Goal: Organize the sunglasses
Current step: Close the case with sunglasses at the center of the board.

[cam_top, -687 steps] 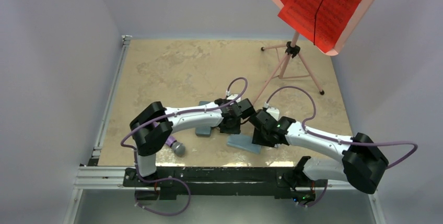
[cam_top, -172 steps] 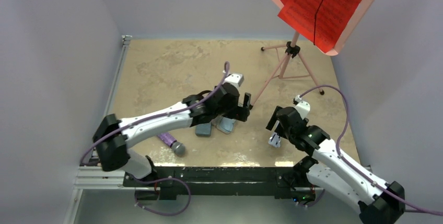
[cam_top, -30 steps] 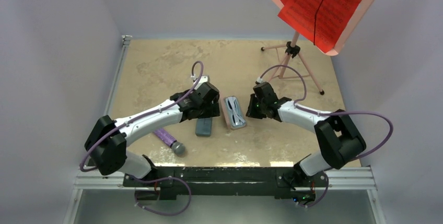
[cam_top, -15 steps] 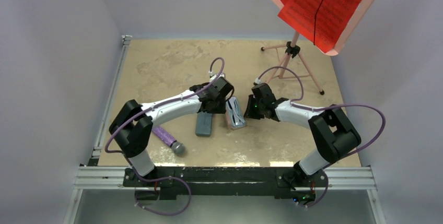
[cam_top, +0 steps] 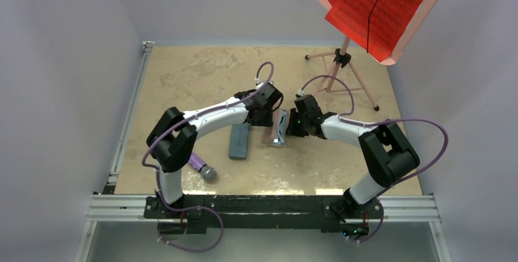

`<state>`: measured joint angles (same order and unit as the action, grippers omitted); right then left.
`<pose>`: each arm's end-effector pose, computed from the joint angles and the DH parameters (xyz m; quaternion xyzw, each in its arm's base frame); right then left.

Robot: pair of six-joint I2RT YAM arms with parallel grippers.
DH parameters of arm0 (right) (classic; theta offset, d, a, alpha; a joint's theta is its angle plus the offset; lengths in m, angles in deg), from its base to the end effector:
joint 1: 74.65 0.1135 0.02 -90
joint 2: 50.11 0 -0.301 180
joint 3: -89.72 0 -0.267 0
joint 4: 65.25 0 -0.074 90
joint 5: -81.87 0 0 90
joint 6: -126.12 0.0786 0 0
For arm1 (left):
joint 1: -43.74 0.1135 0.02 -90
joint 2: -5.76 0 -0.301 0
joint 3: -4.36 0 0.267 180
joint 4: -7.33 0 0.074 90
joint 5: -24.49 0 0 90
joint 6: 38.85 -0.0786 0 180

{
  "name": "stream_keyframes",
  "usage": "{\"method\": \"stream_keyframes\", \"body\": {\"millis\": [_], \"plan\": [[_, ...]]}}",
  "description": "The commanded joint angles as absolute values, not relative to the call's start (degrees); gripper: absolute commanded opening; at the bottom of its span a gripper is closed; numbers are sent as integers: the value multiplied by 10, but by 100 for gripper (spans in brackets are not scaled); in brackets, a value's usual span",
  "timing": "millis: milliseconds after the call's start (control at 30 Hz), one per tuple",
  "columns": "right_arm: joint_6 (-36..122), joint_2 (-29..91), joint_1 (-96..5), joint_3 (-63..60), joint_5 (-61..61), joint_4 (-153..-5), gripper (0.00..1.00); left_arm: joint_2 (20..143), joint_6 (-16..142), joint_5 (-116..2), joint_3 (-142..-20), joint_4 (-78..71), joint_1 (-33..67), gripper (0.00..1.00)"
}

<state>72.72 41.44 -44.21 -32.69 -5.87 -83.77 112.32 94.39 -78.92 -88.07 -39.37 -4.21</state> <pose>0.2937 0.1762 0.1443 0.0445 0.9457 0.1931 0.2578 0.3069 -0.3131 0.2055 0.0101 0.9616 -0.0996 0.2557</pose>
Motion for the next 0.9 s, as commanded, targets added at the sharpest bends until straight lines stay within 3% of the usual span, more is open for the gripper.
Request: {"method": "stream_keyframes", "body": {"millis": [0,367,533,667,767,867], "plan": [[723,435,-442,-315,-52,-834,20,1169,949,-713,-919,-350,-57,36],[738,438,-454,-321,-41,-833,20,1212,954,-698,-938,-360,-60,36],[751,381,-456,-310,-90,-897,25,1198,952,-716,-948,-379,-60,37],[759,286,-456,-303,-147,-972,36,1160,941,-745,-961,-405,-60,38],[764,199,-456,-302,-184,-1028,40,1094,935,-775,-949,-420,-60,46],[766,91,-456,-311,-211,-1075,43,986,945,-795,-889,-405,-60,65]]}}
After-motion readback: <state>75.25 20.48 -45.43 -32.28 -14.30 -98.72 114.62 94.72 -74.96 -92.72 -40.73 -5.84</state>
